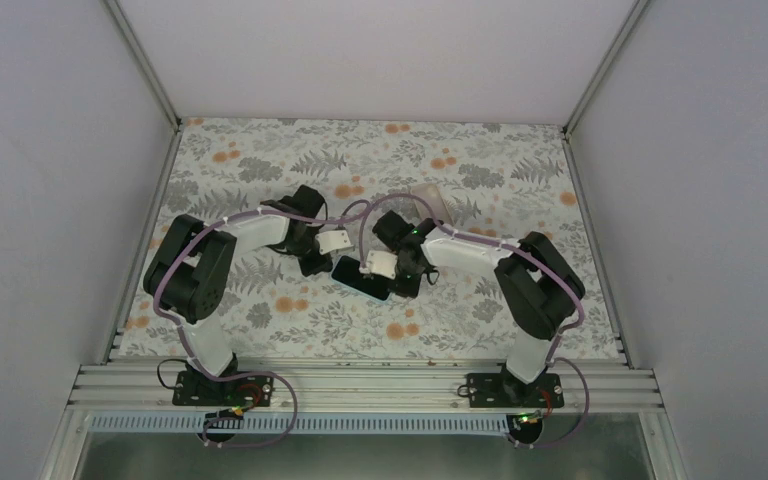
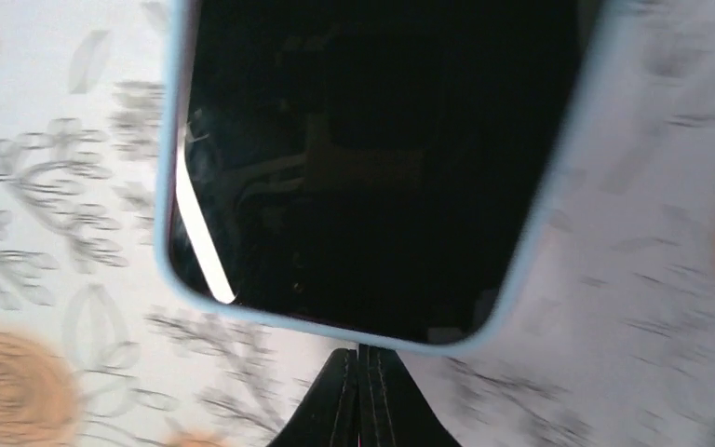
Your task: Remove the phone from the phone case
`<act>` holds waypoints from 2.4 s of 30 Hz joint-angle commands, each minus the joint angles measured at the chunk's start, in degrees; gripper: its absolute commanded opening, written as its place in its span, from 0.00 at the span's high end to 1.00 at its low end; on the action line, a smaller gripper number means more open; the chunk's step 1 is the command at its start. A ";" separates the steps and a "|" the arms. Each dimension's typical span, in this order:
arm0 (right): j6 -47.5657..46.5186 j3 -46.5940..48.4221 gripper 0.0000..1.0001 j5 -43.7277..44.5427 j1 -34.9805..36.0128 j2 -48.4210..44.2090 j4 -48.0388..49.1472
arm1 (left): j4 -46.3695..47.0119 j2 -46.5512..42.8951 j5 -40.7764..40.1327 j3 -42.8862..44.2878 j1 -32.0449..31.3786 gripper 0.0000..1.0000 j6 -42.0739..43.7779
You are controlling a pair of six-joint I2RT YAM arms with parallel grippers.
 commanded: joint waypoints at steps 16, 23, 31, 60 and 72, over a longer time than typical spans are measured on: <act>-3.26 11.96 0.00 -2.50 1.32 -0.67 -3.98 | -9.53 -10.95 10.03 4.09 13.52 0.00 1.29; -3.47 13.30 0.00 -2.68 2.61 5.09 -1.77 | -10.24 -13.91 12.12 4.50 16.96 0.00 0.47; -3.68 13.57 0.00 -2.58 2.72 8.95 1.04 | -8.96 -16.40 12.39 4.20 17.12 0.00 -1.79; -6.80 4.22 0.00 6.31 0.87 1.28 13.60 | -4.33 -13.83 15.26 3.05 16.25 0.00 -4.93; -5.47 5.83 0.73 -7.23 1.31 -6.48 -6.99 | -4.54 2.48 7.65 14.43 6.91 0.40 -5.83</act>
